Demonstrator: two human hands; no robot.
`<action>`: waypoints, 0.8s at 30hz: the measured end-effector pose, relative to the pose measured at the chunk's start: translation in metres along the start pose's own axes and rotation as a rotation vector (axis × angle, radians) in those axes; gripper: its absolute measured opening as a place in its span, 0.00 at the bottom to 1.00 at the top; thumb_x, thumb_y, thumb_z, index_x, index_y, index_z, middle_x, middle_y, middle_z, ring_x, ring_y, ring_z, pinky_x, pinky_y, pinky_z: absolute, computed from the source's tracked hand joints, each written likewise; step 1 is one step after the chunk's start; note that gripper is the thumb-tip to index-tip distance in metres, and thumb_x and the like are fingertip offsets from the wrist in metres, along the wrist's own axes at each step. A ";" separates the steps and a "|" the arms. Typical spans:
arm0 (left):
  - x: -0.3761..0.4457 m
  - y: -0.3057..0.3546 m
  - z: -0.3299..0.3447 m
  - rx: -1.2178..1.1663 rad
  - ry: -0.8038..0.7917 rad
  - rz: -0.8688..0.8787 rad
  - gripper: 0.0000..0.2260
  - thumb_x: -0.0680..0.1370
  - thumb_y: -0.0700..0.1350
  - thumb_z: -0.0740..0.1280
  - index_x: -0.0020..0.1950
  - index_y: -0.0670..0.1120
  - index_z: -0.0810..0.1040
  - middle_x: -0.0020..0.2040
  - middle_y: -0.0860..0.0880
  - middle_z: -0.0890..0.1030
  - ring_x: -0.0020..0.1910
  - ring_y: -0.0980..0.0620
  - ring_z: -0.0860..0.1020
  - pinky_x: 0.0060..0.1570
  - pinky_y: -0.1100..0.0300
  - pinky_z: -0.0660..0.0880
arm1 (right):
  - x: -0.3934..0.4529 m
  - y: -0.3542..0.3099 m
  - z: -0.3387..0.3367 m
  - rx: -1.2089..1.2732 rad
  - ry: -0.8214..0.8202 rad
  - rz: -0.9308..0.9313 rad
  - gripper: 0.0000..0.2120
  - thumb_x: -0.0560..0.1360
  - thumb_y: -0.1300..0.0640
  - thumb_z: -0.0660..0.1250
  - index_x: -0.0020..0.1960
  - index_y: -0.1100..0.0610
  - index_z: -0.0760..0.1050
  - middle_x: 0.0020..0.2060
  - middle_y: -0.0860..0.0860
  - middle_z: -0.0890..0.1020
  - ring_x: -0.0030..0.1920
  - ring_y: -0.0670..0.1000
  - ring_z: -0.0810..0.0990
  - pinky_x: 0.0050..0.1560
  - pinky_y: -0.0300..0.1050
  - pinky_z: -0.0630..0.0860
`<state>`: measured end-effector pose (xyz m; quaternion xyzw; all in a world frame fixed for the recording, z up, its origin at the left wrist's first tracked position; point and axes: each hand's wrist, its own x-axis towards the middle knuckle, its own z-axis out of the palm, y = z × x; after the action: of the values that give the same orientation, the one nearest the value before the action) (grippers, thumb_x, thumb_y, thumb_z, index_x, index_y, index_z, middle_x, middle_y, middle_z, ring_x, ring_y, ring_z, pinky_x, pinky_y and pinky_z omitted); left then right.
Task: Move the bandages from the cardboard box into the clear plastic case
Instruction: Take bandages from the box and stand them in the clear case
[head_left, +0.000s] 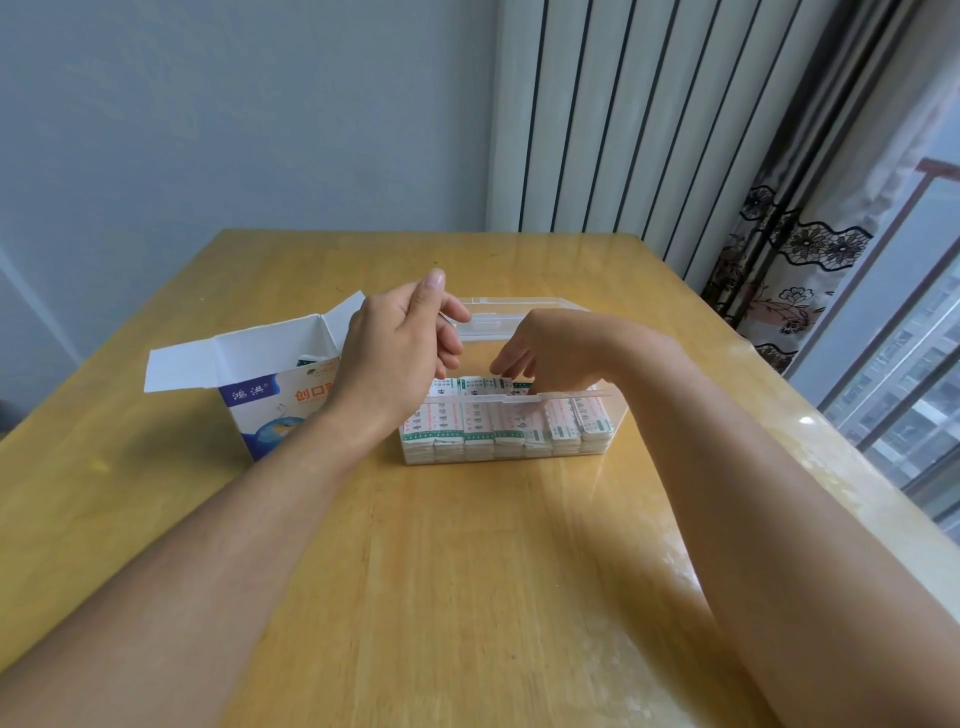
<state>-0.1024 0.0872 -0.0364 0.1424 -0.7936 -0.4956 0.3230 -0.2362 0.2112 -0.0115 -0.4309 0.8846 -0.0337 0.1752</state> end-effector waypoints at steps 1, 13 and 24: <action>0.000 0.000 0.000 -0.001 0.001 0.001 0.21 0.87 0.52 0.54 0.45 0.45 0.81 0.33 0.47 0.81 0.31 0.53 0.80 0.33 0.64 0.76 | -0.001 -0.001 -0.001 0.002 -0.001 0.000 0.30 0.75 0.74 0.58 0.70 0.49 0.77 0.61 0.45 0.83 0.59 0.48 0.81 0.56 0.40 0.76; 0.011 0.037 -0.048 -0.130 0.153 0.063 0.13 0.84 0.51 0.64 0.47 0.45 0.82 0.38 0.50 0.83 0.40 0.52 0.83 0.44 0.58 0.81 | -0.033 -0.012 -0.036 0.233 0.674 -0.067 0.21 0.78 0.69 0.63 0.60 0.48 0.83 0.47 0.41 0.84 0.47 0.40 0.81 0.53 0.38 0.80; -0.043 -0.054 -0.140 0.359 -0.127 -0.224 0.45 0.62 0.54 0.84 0.73 0.60 0.63 0.65 0.62 0.75 0.66 0.59 0.74 0.59 0.62 0.71 | -0.028 -0.089 -0.019 0.289 0.691 -0.321 0.09 0.77 0.59 0.72 0.55 0.49 0.84 0.45 0.41 0.85 0.45 0.39 0.82 0.51 0.37 0.80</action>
<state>0.0165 -0.0113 -0.0579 0.2534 -0.8671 -0.3870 0.1846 -0.1599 0.1751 0.0331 -0.4979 0.7989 -0.3274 -0.0811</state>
